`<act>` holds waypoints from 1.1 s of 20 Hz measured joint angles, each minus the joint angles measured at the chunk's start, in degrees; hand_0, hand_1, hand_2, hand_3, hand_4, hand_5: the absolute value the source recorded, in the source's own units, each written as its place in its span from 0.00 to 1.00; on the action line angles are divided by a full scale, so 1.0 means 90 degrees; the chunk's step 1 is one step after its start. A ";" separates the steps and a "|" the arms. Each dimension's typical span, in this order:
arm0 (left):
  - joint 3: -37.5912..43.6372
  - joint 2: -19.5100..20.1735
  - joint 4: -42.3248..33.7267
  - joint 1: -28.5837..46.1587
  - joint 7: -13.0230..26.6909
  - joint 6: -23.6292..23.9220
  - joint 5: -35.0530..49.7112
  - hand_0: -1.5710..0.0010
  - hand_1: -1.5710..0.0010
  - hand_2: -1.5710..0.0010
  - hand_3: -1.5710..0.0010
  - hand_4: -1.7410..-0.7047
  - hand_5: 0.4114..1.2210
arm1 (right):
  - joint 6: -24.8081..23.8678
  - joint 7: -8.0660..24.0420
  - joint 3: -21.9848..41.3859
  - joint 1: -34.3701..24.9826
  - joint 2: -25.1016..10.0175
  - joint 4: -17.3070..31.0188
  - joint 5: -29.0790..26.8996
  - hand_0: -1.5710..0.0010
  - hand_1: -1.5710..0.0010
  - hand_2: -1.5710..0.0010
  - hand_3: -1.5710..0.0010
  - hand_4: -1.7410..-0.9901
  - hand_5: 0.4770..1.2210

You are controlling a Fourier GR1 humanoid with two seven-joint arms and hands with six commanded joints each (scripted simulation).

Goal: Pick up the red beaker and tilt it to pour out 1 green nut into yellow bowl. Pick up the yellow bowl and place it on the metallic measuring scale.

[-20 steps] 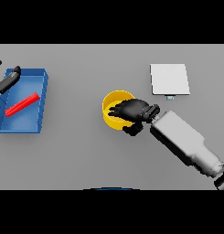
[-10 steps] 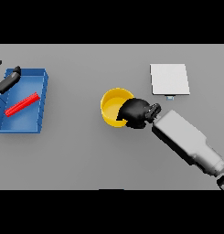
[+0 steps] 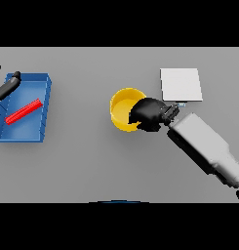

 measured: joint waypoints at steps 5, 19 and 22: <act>-0.0038 0.0028 -0.0016 -0.0042 0.0063 -0.0030 -0.0048 1.00 1.00 1.00 1.00 0.99 0.34 | 0.0214 0.0317 -0.0422 0.0035 -0.0391 -0.0631 -0.0108 0.00 0.00 0.07 0.25 0.00 1.00; -0.0031 0.0165 -0.0345 -0.0020 0.0443 0.0124 0.0011 1.00 1.00 1.00 1.00 0.97 0.39 | -0.0721 0.0197 -0.1251 -0.0452 -0.0829 0.0756 0.0029 0.00 0.00 0.02 0.27 0.00 1.00; -0.0017 0.0171 -0.0374 0.0048 0.0400 0.0106 0.0049 1.00 1.00 1.00 1.00 0.97 0.40 | -0.1176 -0.0097 -0.1341 -0.0535 -0.0900 0.1343 0.0114 0.00 0.00 0.01 0.27 0.00 1.00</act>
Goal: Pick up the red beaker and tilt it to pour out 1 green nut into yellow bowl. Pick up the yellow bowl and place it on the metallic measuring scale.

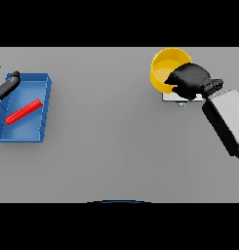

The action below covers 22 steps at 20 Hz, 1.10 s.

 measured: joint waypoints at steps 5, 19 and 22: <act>-0.0031 0.0098 -0.0102 0.0044 0.0039 0.0038 -0.0060 1.00 1.00 1.00 1.00 0.99 0.38 | -0.0414 -0.0014 -0.0186 -0.0254 0.0074 0.1088 0.0033 0.00 0.00 0.05 0.24 0.00 1.00; -0.0088 0.0011 -0.0038 -0.0008 0.0155 0.0024 -0.0086 1.00 1.00 1.00 1.00 0.98 0.38 | -0.0556 -0.0259 -0.0436 -0.0652 0.0435 0.2796 -0.0099 0.15 0.07 0.09 0.24 0.00 1.00; -0.0032 -0.0010 0.0043 0.0034 -0.0023 -0.0013 -0.0047 1.00 1.00 1.00 1.00 0.97 0.39 | -0.0504 -0.0339 -0.0533 -0.0643 0.0398 0.2855 -0.0157 0.54 0.38 0.34 0.47 0.16 0.80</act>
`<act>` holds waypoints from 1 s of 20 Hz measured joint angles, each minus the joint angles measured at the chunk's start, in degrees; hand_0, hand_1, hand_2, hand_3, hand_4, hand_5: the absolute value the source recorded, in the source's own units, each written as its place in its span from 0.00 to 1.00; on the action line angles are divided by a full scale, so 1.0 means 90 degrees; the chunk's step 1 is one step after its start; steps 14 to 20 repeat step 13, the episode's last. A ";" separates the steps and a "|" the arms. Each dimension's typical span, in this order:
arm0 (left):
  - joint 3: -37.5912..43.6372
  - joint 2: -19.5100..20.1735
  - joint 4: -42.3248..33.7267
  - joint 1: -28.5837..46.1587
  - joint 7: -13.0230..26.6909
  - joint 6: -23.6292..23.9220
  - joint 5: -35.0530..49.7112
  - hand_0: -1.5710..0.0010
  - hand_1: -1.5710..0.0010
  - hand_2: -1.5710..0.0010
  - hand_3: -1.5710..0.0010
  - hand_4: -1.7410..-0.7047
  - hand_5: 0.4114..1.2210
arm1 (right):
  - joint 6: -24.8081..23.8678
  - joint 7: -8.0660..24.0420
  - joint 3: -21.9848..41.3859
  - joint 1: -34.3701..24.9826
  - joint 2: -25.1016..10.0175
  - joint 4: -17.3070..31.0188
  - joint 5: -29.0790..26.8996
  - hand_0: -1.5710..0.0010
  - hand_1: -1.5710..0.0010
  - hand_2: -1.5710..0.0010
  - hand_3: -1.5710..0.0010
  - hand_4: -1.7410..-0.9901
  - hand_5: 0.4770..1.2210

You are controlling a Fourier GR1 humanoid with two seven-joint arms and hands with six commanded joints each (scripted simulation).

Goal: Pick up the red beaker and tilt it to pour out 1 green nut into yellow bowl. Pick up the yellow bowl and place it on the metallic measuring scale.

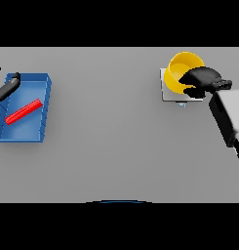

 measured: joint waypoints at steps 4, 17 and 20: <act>0.0002 -0.0041 0.0075 -0.0065 0.0032 -0.0070 0.0023 1.00 1.00 1.00 1.00 0.98 0.37 | 0.0181 0.0219 0.0000 -0.0034 0.0053 0.0014 -0.0007 0.81 0.70 0.62 0.64 0.30 0.57; 0.0012 -0.0056 0.0077 -0.0037 -0.0041 0.0010 -0.0009 1.00 1.00 1.00 1.00 0.99 0.35 | 0.0316 0.0080 0.0142 -0.0070 -0.0013 0.0217 0.0131 0.97 0.96 0.93 0.83 0.44 0.38; 0.0012 -0.0056 0.0077 -0.0037 -0.0041 0.0010 -0.0009 1.00 1.00 1.00 1.00 0.99 0.35 | 0.0316 0.0080 0.0142 -0.0070 -0.0013 0.0217 0.0131 0.97 0.96 0.93 0.83 0.44 0.38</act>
